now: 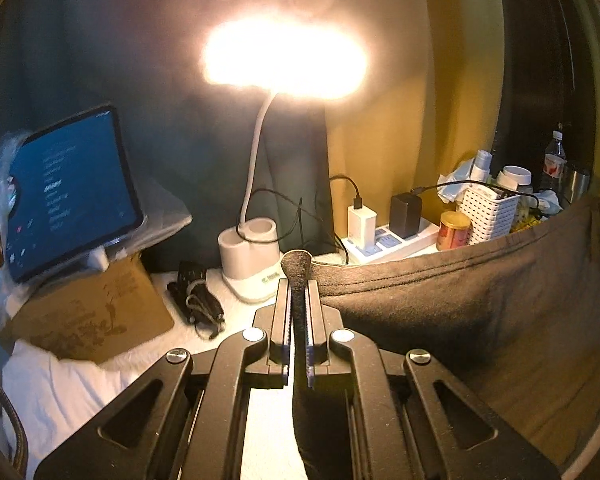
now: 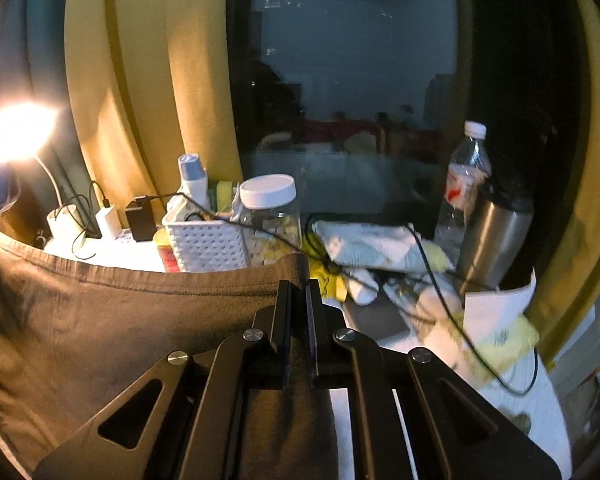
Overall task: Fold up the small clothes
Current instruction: 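Lift the held hem with both tools and fold it over toward the collar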
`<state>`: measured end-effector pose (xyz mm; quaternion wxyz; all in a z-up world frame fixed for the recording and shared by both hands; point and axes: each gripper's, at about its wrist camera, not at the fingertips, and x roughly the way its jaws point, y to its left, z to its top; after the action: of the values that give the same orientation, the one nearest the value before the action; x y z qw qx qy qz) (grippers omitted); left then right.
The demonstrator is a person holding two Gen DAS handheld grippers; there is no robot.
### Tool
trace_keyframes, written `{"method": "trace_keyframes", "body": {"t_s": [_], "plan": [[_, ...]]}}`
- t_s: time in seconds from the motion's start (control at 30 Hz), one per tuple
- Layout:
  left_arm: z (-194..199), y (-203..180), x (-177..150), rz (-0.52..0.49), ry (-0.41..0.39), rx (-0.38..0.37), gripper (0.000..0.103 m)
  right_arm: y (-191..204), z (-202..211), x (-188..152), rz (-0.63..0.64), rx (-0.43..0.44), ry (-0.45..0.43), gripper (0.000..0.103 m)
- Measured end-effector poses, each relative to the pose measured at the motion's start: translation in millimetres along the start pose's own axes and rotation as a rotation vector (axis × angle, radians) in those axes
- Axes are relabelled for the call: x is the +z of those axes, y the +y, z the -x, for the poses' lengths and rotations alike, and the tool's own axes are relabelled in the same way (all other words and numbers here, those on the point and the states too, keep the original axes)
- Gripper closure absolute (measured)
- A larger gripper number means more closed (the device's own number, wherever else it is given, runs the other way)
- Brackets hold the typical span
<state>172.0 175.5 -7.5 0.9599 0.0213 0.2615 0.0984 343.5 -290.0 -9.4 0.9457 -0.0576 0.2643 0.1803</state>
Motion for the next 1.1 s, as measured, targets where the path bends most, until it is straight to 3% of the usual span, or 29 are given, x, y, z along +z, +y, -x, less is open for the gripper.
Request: {"method": "trace_keyframes", "body": {"t_s": [0.3,0.57,0.8,1.1], "plan": [[-31,4,24,-0.051,-0.025,0.019,0.099,4,-37,24,0.044,0.009,-0.013,0.096],[-63,0,31,-0.064,-0.022,0.012,0.099,6,-74,20,0.055,0.006,0.03,0.096],[-96,-8,15,-0.072,0.043,0.007,0.099,2,-102,6,0.044,-0.015,0.084,0.096],[-130,-2,-10,-0.024,0.189,0.002,0.097,0,-128,-14,0.031,-0.042,0.174,0.095]]}}
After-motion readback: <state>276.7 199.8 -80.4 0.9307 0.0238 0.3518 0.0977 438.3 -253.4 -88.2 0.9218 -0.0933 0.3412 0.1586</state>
